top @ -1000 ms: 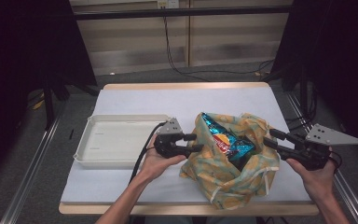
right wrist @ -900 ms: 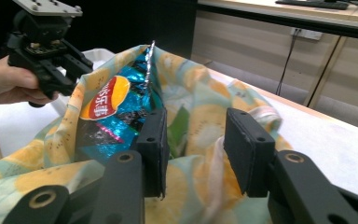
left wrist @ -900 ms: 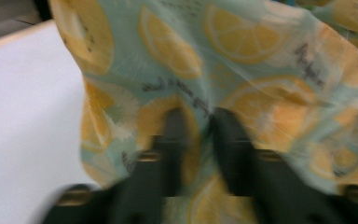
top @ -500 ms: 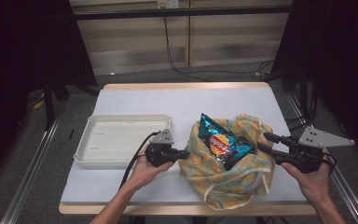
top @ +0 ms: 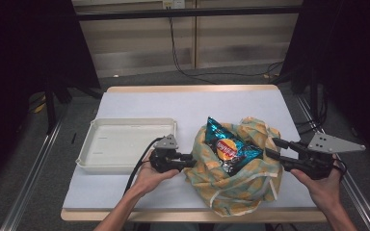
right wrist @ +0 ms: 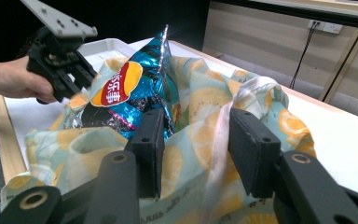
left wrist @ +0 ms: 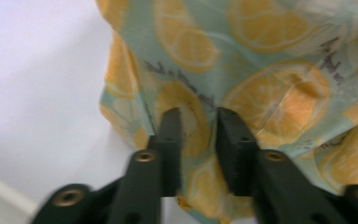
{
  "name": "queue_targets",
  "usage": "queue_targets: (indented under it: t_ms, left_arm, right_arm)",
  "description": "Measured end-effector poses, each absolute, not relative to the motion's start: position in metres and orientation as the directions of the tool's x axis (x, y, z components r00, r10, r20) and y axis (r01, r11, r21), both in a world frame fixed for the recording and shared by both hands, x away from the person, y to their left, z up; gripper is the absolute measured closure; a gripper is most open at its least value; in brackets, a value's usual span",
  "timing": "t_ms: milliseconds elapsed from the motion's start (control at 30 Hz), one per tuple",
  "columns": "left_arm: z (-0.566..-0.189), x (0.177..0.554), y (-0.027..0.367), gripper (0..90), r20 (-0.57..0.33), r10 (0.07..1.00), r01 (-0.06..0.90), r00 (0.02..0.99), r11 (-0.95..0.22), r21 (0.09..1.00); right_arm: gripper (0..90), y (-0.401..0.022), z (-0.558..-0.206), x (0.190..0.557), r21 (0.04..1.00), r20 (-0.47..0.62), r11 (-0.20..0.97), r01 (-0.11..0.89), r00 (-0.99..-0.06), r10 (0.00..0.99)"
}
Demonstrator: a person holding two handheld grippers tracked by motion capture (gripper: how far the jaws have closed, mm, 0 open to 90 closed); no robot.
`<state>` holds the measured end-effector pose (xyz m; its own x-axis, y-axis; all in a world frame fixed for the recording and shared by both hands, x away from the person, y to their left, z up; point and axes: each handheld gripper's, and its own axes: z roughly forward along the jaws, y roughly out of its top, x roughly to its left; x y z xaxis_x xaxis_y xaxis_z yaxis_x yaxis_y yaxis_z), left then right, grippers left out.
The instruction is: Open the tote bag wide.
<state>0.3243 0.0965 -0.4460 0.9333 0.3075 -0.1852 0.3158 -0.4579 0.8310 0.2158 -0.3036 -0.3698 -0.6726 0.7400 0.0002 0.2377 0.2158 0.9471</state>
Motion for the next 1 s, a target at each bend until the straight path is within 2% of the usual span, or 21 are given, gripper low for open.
queue_targets:
  t_ms: [33, 133, 300, 433, 667, 700, 933, 1000]
  left_arm:
    - [-0.443, 0.324, 0.100, 61.3, -0.182, 0.318, 0.316, 0.930, -0.444, 0.838]
    - [-0.435, 0.324, 0.107, 54.0, -0.179, 0.329, 0.309, 0.927, -0.404, 0.861]
    - [-0.421, 0.325, 0.116, 50.3, -0.180, 0.345, 0.299, 0.921, -0.333, 0.894]
    - [-0.410, 0.327, 0.117, 41.8, -0.177, 0.353, 0.291, 0.919, -0.301, 0.908]
    - [-0.392, 0.337, 0.099, 35.2, -0.148, 0.346, 0.250, 0.927, -0.273, 0.929]
    - [-0.389, 0.339, 0.095, 29.9, -0.144, 0.352, 0.247, 0.925, -0.271, 0.930]
    - [-0.374, 0.353, 0.070, 27.1, -0.122, 0.331, 0.211, 0.936, -0.248, 0.946]
    - [-0.374, 0.360, 0.065, 26.7, -0.145, 0.307, 0.219, 0.941, -0.224, 0.950]
  right_arm:
    - [56.2, -0.304, -0.370, 0.216, 0.947, 0.000, 0.216, 0.238, -0.673, 0.740]
    - [56.0, -0.303, -0.370, 0.215, 0.947, 0.005, 0.214, 0.238, -0.679, 0.734]
    - [55.4, -0.302, -0.371, 0.215, 0.948, 0.008, 0.212, 0.239, -0.682, 0.732]
    - [54.3, -0.303, -0.370, 0.213, 0.950, 0.028, 0.194, 0.243, -0.690, 0.723]
    - [48.7, -0.304, -0.371, 0.198, 0.954, 0.041, 0.172, 0.245, -0.676, 0.736]
    - [46.3, -0.305, -0.372, 0.195, 0.957, 0.045, 0.162, 0.241, -0.675, 0.737]
    - [43.7, -0.305, -0.372, 0.195, 0.957, 0.057, 0.153, 0.246, -0.679, 0.732]
    - [43.1, -0.305, -0.373, 0.195, 0.958, 0.055, 0.153, 0.244, -0.677, 0.734]
